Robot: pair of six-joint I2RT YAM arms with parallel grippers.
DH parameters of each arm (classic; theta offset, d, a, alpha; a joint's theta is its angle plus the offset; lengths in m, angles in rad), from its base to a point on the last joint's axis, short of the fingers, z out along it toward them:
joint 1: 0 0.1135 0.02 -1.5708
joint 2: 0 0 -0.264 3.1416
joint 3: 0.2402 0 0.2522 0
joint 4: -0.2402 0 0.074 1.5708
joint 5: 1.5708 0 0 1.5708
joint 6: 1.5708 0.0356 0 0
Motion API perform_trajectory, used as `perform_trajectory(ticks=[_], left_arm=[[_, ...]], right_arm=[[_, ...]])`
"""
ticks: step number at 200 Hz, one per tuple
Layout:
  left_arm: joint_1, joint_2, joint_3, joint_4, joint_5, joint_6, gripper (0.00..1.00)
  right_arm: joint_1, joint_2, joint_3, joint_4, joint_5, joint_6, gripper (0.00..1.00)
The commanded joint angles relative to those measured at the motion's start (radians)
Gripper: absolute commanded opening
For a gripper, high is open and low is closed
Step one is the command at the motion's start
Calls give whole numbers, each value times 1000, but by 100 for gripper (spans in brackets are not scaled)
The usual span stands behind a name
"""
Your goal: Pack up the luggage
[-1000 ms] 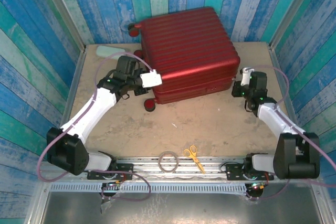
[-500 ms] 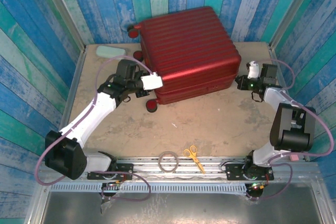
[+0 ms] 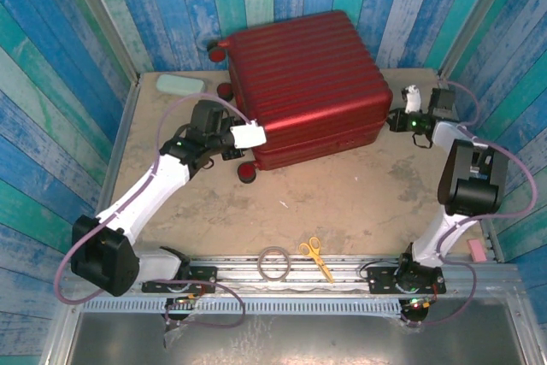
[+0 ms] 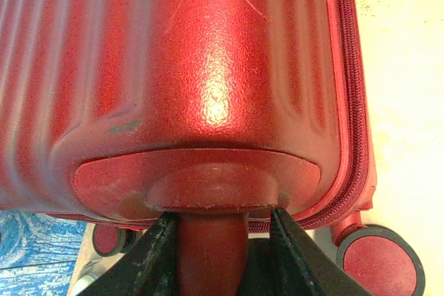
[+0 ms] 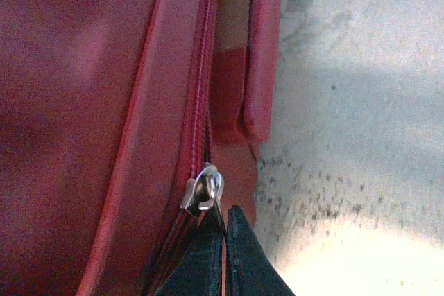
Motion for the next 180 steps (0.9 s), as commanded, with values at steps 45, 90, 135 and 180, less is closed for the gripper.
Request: perform_trajectory(ticks=[45, 90, 135, 180], left_arm=[[-29, 17, -135, -403, 21, 45, 0], [-30, 33, -126, -396, 10, 60, 0], [-32, -69, -189, -125, -216, -59, 44], [-32, -328, -267, 401, -444, -448, 93]], right_arm=[[-54, 195, 306, 40, 154, -154, 0], [13, 277, 449, -107, 196, -216, 3], [40, 277, 533, -142, 207, 6, 42], [60, 364, 737, -233, 100, 133, 39]])
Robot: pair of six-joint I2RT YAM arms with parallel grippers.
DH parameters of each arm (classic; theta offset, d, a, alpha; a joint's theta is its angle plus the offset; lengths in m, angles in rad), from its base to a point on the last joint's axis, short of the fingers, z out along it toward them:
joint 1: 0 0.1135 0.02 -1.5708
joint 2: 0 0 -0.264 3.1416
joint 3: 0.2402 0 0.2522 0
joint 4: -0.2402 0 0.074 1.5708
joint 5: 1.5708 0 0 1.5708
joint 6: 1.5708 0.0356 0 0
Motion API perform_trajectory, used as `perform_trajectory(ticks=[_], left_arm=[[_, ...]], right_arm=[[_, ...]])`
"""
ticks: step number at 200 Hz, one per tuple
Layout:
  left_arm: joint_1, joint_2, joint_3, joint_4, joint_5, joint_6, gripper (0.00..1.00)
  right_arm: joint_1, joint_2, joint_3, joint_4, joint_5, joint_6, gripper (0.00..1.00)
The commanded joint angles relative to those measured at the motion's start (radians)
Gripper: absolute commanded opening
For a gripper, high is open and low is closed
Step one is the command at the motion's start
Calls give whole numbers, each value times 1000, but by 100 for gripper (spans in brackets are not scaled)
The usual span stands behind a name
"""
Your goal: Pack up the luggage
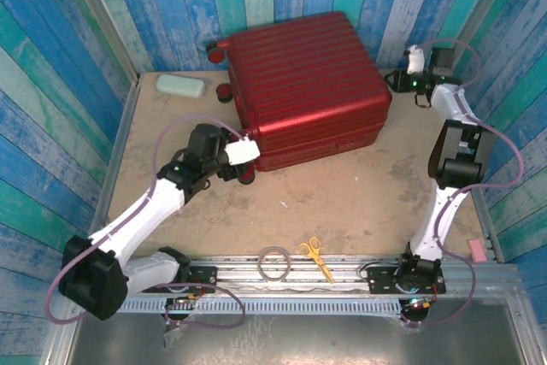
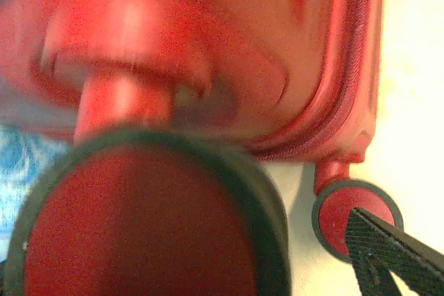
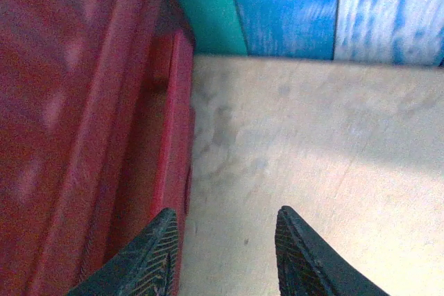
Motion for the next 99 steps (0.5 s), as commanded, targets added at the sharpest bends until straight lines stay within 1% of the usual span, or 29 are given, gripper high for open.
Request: perform_trajectory(ticks=[1, 6, 13, 26, 34, 56, 70, 87, 99], left_arm=[[2, -143, -15, 272, -220, -300, 93], [2, -148, -2, 307, -287, -369, 93], [1, -134, 40, 304, -385, -466, 93], [3, -62, 165, 208, -572, -619, 93], [16, 6, 243, 122, -638, -685, 93], [76, 206, 446, -106, -650, -873, 93], [115, 318, 543, -206, -637, -978, 93], [183, 425, 627, -296, -565, -1083, 93], [227, 486, 669, -324, -495, -1110, 93]], right_arm=[[19, 60, 100, -26, -41, 92, 39], [28, 72, 120, -44, -50, 82, 38], [43, 84, 146, -69, -57, 63, 37], [75, 94, 161, -99, -66, 13, 37], [93, 95, 156, -106, -82, -15, 36], [135, 80, 112, -111, -142, -72, 32], [158, 58, 67, -120, -182, -118, 30], [184, 2, -20, -110, -224, -170, 30], [204, -50, -103, -86, -258, -200, 29]])
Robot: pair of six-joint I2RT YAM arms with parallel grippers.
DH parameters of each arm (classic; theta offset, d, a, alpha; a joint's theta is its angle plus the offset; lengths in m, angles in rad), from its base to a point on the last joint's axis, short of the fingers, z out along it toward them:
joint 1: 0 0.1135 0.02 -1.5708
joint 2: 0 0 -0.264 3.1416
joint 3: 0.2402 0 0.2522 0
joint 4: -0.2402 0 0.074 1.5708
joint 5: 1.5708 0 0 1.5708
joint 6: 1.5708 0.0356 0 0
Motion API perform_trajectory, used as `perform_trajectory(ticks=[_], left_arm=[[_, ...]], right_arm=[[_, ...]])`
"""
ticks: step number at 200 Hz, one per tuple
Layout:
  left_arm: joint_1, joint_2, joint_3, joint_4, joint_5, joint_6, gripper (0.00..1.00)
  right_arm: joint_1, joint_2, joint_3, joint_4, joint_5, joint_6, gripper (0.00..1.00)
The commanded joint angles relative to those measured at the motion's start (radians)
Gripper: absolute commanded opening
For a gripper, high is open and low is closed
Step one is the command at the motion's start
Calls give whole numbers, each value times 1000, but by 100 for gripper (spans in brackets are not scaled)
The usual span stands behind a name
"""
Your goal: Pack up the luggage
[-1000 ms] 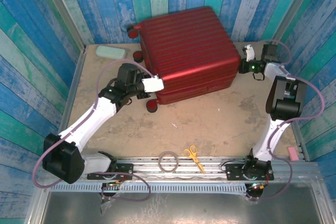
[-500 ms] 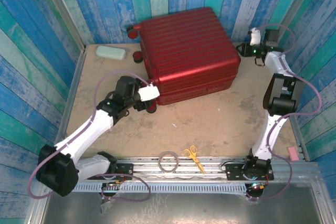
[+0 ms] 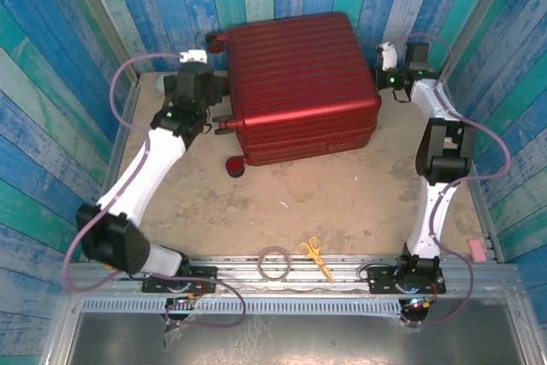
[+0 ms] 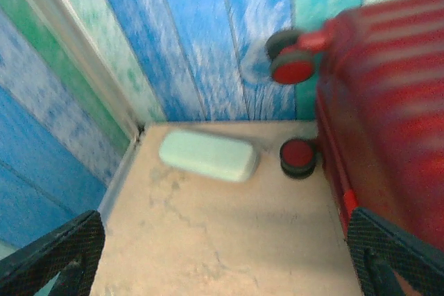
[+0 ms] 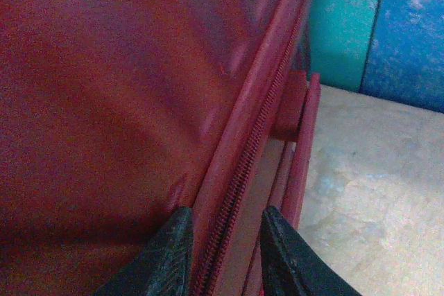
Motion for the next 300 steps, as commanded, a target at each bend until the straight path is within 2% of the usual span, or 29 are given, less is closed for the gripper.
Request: perform_trajectory(ticks=[1, 41, 69, 95, 112, 138, 177, 186, 201, 221, 239, 244, 255, 274, 285, 300], left_arm=[[75, 138, 64, -198, 56, -213, 93], [106, 410, 321, -329, 186, -169, 93], [105, 607, 580, -434, 271, -114, 93], [105, 726, 767, -496, 369, -31, 94], [106, 769, 822, -499, 482, 36, 94], [99, 790, 832, -469, 583, 83, 94], [40, 818, 831, -441, 605, 159, 94], [26, 824, 831, -435, 612, 163, 93], [9, 831, 833, -422, 626, 154, 93], [-17, 806, 818, -392, 633, 132, 94], [-46, 734, 776, -331, 574, 122, 95], [-53, 704, 761, -310, 549, 118, 95], [-68, 624, 716, -254, 459, 95, 94], [-72, 452, 599, -130, 268, 11, 94], [-72, 351, 517, -79, 149, -33, 94], [-71, 217, 388, -29, 26, -66, 93]], right_arm=[[78, -94, -139, -74, -163, -107, 29], [193, -307, -462, 109, -192, -122, 29], [328, -400, -586, 136, -117, -130, 30], [472, -463, -680, 168, -37, -108, 29], [583, -516, -757, 212, 45, -108, 27], [701, -595, -859, 289, 137, -60, 27], [727, -763, -991, 316, 336, -12, 30], [727, -807, -1014, 302, 405, -13, 35], [718, -875, -1045, 284, 519, 8, 38], [680, -948, -1065, 254, 617, 104, 44], [663, -977, -1085, 250, 614, 213, 52], [629, -974, -1083, 246, 612, 252, 54], [614, -951, -1058, 210, 602, 357, 56], [598, -863, -1007, 167, 470, 507, 58], [601, -819, -1017, 234, 400, 625, 60], [610, -772, -1074, 418, 331, 778, 62]])
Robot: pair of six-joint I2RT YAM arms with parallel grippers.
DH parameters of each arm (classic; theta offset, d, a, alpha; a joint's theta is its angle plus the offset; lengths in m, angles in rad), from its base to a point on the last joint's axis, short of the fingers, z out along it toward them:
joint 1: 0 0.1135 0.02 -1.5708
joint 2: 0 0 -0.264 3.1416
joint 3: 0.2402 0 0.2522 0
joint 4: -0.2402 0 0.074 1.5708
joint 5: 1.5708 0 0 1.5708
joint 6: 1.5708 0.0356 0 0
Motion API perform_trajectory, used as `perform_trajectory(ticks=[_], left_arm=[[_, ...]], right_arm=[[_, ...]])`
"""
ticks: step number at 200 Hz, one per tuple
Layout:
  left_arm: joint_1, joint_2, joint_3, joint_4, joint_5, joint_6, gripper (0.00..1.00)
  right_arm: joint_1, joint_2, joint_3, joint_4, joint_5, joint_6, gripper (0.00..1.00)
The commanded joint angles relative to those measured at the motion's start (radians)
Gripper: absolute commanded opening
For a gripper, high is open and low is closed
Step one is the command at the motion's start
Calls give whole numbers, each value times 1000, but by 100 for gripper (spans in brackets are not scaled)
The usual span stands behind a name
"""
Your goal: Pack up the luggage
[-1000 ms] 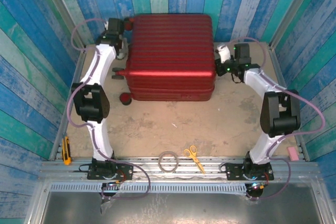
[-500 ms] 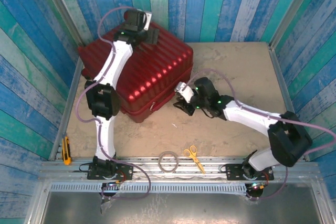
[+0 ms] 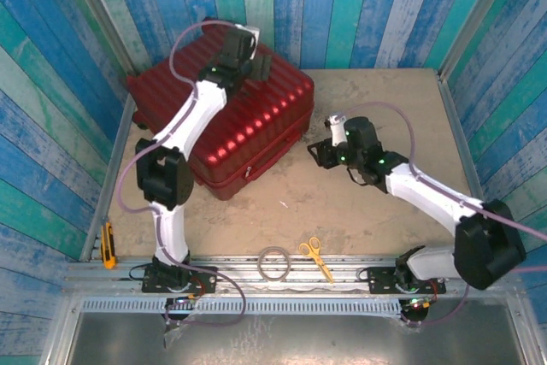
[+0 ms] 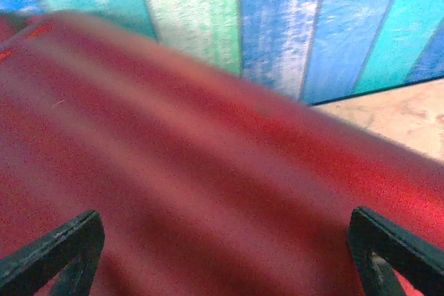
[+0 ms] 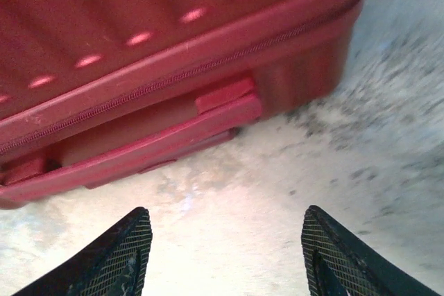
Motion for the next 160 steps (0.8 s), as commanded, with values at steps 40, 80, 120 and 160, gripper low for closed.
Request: perform_trajectory(ticks=[40, 80, 120, 160], left_arm=[[8, -608, -519, 76, -431, -209, 93], [41, -891, -824, 94, -452, -354, 93], [103, -916, -898, 35, -353, -427, 93], [116, -902, -933, 49, -311, -450, 94]], right_arm=[[52, 214, -81, 430, -180, 542, 70], [52, 369, -102, 693, -193, 680, 71], [48, 520, -42, 809, -211, 754, 68], [18, 566, -59, 883, -203, 769, 41]])
